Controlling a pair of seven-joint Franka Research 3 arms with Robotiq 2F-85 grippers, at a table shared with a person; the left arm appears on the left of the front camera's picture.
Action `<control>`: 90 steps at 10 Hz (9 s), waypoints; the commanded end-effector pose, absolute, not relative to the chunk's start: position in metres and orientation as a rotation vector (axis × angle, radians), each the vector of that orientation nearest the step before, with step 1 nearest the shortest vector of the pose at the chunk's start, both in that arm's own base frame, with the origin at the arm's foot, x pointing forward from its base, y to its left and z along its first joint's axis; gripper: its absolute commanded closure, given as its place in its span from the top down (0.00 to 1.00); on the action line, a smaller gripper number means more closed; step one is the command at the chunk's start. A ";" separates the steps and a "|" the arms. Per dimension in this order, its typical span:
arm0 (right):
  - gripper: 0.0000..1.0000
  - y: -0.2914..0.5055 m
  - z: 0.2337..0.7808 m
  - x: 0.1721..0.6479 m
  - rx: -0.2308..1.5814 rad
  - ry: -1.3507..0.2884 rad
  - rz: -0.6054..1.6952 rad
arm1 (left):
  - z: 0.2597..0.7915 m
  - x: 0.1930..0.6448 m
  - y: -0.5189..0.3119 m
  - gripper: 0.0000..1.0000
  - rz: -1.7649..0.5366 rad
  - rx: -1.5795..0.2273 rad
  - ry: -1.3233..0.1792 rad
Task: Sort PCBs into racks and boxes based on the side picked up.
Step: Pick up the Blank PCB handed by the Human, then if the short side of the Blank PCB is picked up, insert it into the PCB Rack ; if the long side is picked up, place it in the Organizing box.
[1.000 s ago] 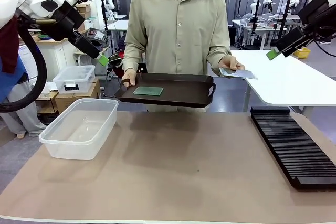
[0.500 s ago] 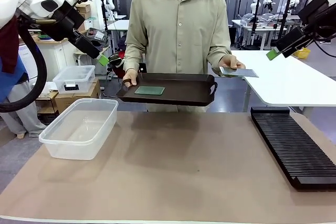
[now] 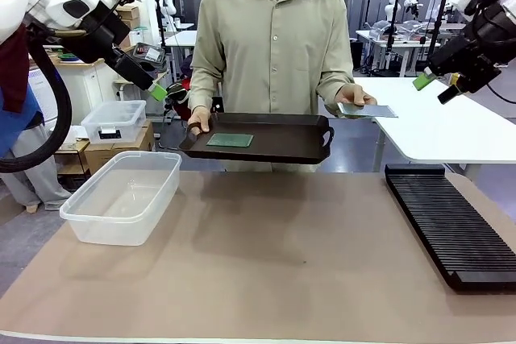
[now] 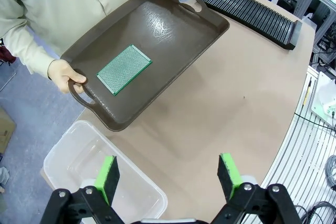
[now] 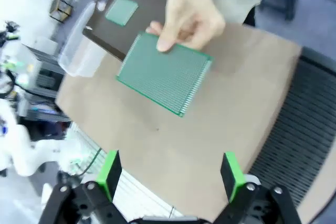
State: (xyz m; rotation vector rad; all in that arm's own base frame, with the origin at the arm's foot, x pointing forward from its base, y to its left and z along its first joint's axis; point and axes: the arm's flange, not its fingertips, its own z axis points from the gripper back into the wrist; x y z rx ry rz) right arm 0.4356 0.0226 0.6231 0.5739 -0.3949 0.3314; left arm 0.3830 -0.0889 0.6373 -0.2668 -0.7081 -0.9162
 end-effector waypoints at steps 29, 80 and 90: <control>1.00 -0.009 0.506 0.553 1.216 -0.139 -0.015 | 0.636 0.383 -0.088 1.00 -0.918 -0.276 -0.702; 0.02 -0.040 0.505 0.531 1.369 -0.337 0.634 | 0.636 0.383 -0.088 1.00 -0.918 -0.276 -0.702; 0.02 -0.075 0.529 0.524 1.070 -0.727 0.798 | 0.636 0.383 -0.088 1.00 -0.918 -0.276 -0.702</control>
